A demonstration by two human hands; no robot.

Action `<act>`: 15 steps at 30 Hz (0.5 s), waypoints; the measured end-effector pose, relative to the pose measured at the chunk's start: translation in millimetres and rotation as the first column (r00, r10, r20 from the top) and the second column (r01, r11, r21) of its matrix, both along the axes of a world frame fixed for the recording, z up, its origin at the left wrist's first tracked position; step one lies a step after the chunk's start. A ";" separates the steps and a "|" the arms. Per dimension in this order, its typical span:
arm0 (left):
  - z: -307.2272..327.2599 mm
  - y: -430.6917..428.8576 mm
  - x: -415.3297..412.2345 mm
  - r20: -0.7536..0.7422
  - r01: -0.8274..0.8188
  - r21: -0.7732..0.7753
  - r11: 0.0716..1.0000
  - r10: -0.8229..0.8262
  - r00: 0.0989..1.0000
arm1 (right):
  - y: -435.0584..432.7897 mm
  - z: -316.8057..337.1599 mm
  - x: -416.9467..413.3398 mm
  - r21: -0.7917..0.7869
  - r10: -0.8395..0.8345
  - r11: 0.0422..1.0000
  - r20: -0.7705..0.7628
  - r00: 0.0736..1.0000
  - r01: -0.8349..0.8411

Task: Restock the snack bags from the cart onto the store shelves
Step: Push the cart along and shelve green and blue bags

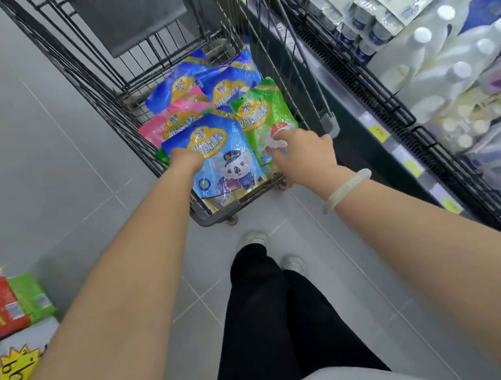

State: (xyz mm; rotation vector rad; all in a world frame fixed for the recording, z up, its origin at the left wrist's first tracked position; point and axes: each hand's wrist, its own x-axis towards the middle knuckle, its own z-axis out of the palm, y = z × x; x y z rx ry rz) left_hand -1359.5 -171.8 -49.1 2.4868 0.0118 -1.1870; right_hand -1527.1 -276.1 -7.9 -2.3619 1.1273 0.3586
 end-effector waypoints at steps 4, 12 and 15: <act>-62.7 -1.7 11.7 -0.203 -0.252 -0.035 0.967 0.240 0.949 | -15.0 -2.8 4.5 0.088 -0.042 0.995 -0.006 0.999 0.043; -66.5 -18.5 -13.0 -0.305 -0.445 -0.009 0.895 0.422 0.854 | -46.8 -25.6 -4.6 0.247 -0.166 0.955 -0.020 0.986 0.166; -72.9 -26.7 -21.6 -0.331 -0.436 -0.006 0.900 0.409 0.850 | -53.2 -35.9 -10.0 0.328 -0.234 0.919 0.003 0.972 0.220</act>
